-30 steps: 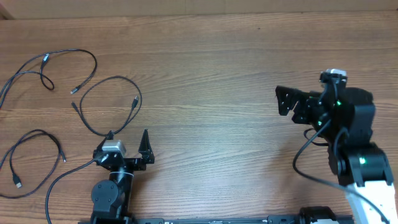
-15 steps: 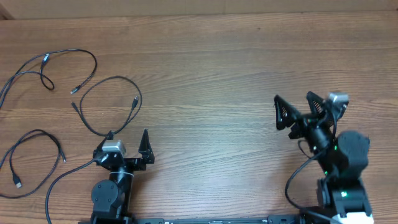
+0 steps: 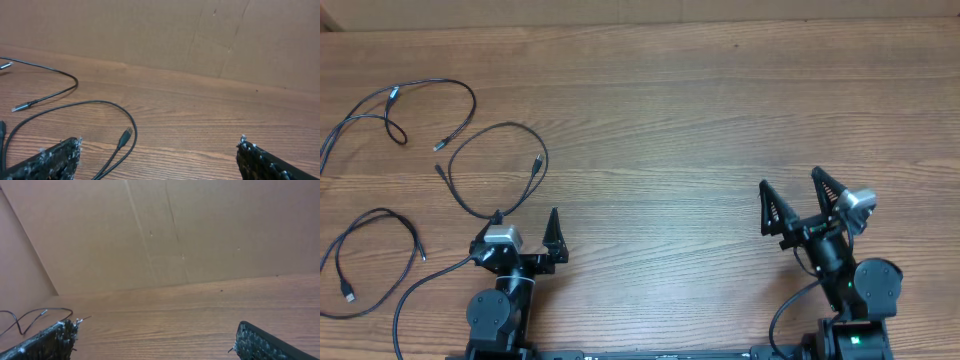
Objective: Untangle cables
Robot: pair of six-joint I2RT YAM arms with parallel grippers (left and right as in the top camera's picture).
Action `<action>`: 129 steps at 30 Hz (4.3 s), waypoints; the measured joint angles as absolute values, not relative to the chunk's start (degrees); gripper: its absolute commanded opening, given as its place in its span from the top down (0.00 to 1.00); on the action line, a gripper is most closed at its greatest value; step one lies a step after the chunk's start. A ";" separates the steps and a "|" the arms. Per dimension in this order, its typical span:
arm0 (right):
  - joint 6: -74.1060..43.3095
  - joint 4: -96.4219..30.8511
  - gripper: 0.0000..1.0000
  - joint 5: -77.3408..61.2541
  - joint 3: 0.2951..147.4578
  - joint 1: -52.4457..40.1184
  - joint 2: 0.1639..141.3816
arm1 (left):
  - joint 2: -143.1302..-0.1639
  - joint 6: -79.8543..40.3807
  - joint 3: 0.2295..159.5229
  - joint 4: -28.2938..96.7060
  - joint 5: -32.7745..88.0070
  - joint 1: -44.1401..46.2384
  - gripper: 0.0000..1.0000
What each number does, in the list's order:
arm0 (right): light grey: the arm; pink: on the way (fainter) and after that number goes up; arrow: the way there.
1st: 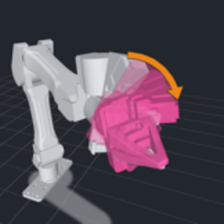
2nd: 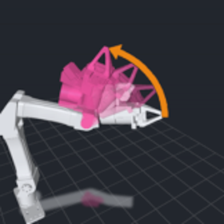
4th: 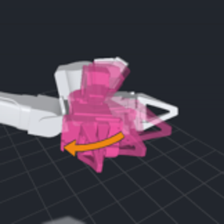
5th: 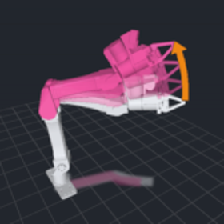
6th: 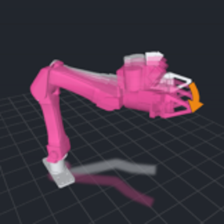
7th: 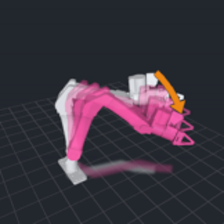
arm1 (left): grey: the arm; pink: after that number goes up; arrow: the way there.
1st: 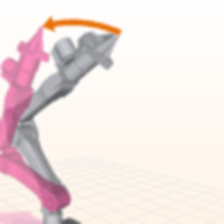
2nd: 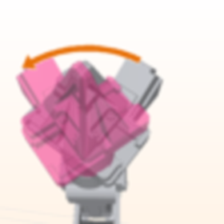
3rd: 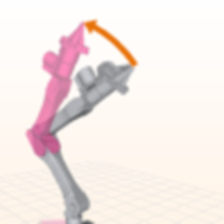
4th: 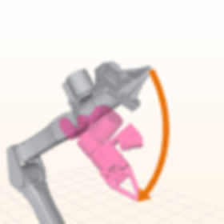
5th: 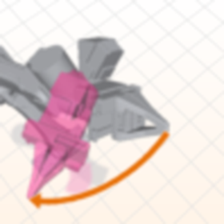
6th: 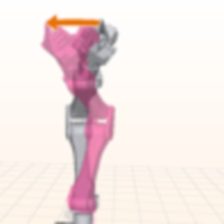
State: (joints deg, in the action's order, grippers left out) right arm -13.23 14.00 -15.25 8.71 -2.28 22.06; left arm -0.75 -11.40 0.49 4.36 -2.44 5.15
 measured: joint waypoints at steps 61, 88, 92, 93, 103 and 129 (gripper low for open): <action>1.34 -4.73 0.00 -5.98 1.06 1.78 0.73 | -0.75 -11.40 0.49 4.36 -2.44 5.15 0.00; 1.43 -5.15 0.00 -2.07 1.06 -1.23 0.73 | -0.75 -11.40 0.49 4.36 -2.44 5.15 0.00; 1.43 -5.15 0.00 -2.07 1.06 -1.21 0.73 | -0.75 -11.40 0.49 4.36 -2.44 5.15 0.00; 1.43 -5.15 0.00 -2.07 1.06 -1.23 0.73 | -0.75 -11.40 0.49 4.36 -2.44 5.15 0.00; 1.28 -5.17 0.00 -2.09 1.06 -1.23 0.73 | -0.75 -11.40 0.49 4.36 -2.42 5.15 0.00; 1.28 -5.17 0.00 -2.07 1.06 -1.21 0.73 | -0.75 -11.40 0.49 4.36 -2.44 5.15 0.00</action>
